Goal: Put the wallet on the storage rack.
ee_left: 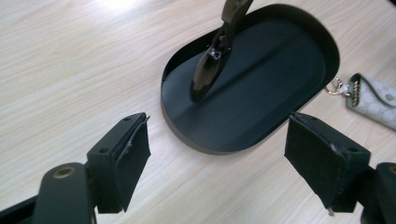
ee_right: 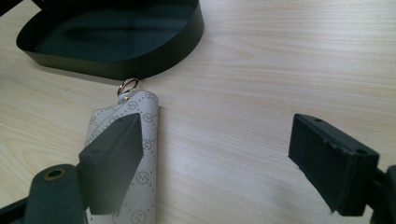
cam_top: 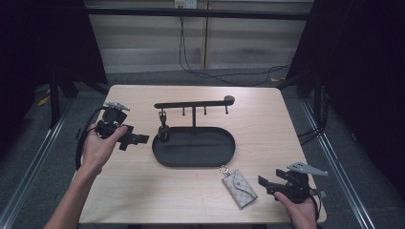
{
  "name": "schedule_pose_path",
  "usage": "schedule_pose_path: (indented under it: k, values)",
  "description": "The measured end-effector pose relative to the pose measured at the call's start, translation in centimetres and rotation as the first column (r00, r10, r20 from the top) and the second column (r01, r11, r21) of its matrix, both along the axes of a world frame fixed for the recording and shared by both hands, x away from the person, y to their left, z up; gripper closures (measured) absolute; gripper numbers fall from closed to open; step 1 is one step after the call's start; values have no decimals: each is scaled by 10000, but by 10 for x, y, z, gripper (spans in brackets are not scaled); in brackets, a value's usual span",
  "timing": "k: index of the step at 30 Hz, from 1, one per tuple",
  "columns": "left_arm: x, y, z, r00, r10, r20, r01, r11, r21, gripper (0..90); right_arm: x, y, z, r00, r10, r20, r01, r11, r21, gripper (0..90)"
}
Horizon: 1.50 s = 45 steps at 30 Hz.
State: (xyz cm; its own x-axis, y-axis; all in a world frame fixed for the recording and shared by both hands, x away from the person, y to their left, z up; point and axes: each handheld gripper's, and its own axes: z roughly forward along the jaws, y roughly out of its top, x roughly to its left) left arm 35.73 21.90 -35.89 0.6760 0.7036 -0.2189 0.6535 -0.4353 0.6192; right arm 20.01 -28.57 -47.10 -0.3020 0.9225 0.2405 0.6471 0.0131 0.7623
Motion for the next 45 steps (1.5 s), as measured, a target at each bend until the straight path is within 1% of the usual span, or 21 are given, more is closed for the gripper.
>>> schedule_pose_path:
  k: [2, 4, 6, 9, 12, 14, 17, 20, 24, 25, 28, 31, 33, 34, 35, 36, 37, 38, 40, 44, 45]
  values:
    - [-5, 4, -6, 9999, 133, 104, -129, 9991, -403, 210, 0, -1, 0, 10000, -60, -6, 60, 10000, 13, 175]
    - [-9, 6, -10, 9994, 318, 102, -312, 9981, -535, 208, 1, 0, 0, 10000, -43, -12, 43, 10000, -5, 175]
    - [-13, 9, -13, 9984, 503, 254, -491, 9978, -443, 212, 1, 1, 0, 10000, -26, -22, 26, 10000, -35, 175]
    - [-19, 13, -18, 9985, 466, 274, -451, 9976, -527, 226, 0, 1, 0, 10000, -32, -13, 32, 10000, 7, 176]
    - [-32, 19, -27, 9964, 580, 626, -540, 9965, -635, 236, 0, -1, 0, 10000, -58, 19, 58, 10000, 13, 175]
    - [-34, 20, -28, 9966, 520, 640, -478, 9967, -661, 236, 0, -1, 0, 10000, -62, 17, 62, 10000, 13, 175]
    - [-39, 22, -32, 9938, 680, 875, -629, 9963, -590, 236, 0, 0, 0, 10000, -48, 9, 48, 10000, -3, 175]
    - [-45, 24, -40, 9928, 687, 985, -610, 9950, -792, 236, 0, -1, 0, 9999, -114, -16, 114, 9999, 52, 175]
    - [-51, 26, -49, 9925, 719, 991, -630, 9939, -903, 235, 1, -2, -1, 9999, -139, -15, 139, 9999, 57, 175]
    - [-54, 28, -55, 9947, 665, 785, -603, 9951, -784, 235, 1, -2, -1, 9999, -148, -34, 149, 9999, 62, 175]
    - [-56, 32, -60, 9953, 668, 701, -616, 9953, -747, 234, 1, -1, -1, 9999, -149, -51, 149, 9999, 80, 176]
    - [-62, 38, -65, 9904, 1090, 852, -1010, 9906, -926, 234, 2, -2, -1, 9999, -145, -89, 146, 9998, 103, 175]
    - [-64, 40, -66, 9890, 1172, 900, -1086, 9895, -957, 228, 3, -2, -1, 9998, -142, -120, 144, 9998, 151, 175]
    - [-70, 42, -69, 9852, 1435, 936, -1340, 9859, -1002, 211, 4, -2, -1, 9998, -112, -139, 114, 9999, 118, 167]
    - [-70, 42, -69, 9852, 1435, 936, -1340, 9859, -1002, 203, 4, -2, -1, 9998, -112, -139, 114, 9999, 118, 167]
    - [-74, 43, -72, 9843, 1538, 862, -1424, 9818, -1254, 203, 4, -2, -1, 9998, -119, -147, 121, 9999, 121, 162]
    - [-79, 44, -77, 9836, 1610, 816, -1500, 9806, -1263, 203, 4, -1, 0, 10000, -13, -57, 13, 9999, 121, 139]
    - [-79, 44, -77, 9836, 1610, 816, -1500, 9806, -1263, 203, 4, -1, 0, 10000, -13, -57, 13, 9999, 121, 139]
    - [-87, 44, -86, 9840, 1661, 639, -1564, 9785, -1347, 200, 3, 1, 2, 9999, 101, -57, -101, 9999, 83, 142]
    - [-95, 44, -88, 9848, 1533, 819, -1421, 9814, -1287, 223, 4, 2, 6, 9999, 113, -74, -112, 9998, 164, 141]
    - [-97, 43, -88, 9847, 1451, 960, -1341, 9846, -1122, 223, 4, 3, 6, 9998, 170, -78, -168, 9996, 226, 141]
